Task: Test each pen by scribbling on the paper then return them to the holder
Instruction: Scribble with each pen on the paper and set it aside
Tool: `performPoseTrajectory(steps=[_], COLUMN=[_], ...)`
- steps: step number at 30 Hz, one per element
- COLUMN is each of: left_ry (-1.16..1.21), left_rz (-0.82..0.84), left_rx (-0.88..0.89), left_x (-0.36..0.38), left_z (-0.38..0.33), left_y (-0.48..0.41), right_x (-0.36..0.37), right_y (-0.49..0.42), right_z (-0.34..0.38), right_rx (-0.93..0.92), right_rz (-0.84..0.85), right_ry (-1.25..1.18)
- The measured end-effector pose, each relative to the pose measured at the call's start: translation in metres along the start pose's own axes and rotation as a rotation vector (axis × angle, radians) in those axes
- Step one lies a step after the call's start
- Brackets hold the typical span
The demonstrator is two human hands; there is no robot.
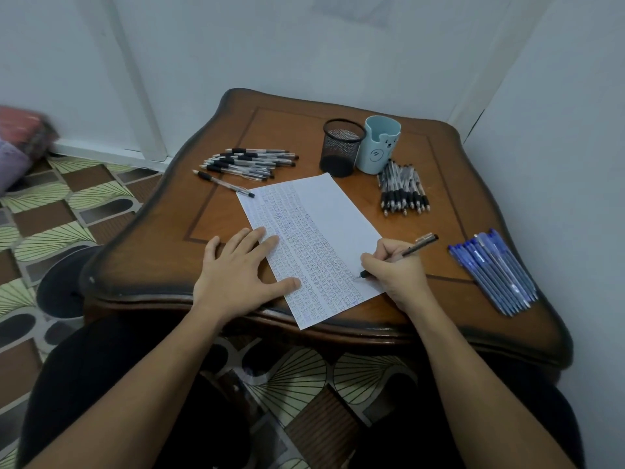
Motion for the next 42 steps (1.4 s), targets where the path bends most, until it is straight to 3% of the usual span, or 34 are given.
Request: performPoseTrajectory(steps=[9, 42], left_ry=[0.017, 0.006], left_rz=[-0.021, -0.027], left_rx=[0.011, -0.001], left_x=[-0.002, -0.003], left_z=[-0.001, -0.002], left_y=[0.002, 0.003], right_x=[0.007, -0.001], right_y=[0.003, 0.003], right_z=[0.005, 0.008], right_rx=[-0.01, -0.009], right_rz=[0.078, 0.009], right_ry=[-0.044, 0.034])
Point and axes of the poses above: each hand's wrist, its own y-axis away from the middle knuckle, its own x-axis out of the palm, z = x × y, the point moved 8 cm from there along -y, towards the middle knuckle, and after that the axes turned 15 degrees about y, right-handed, at the moved point
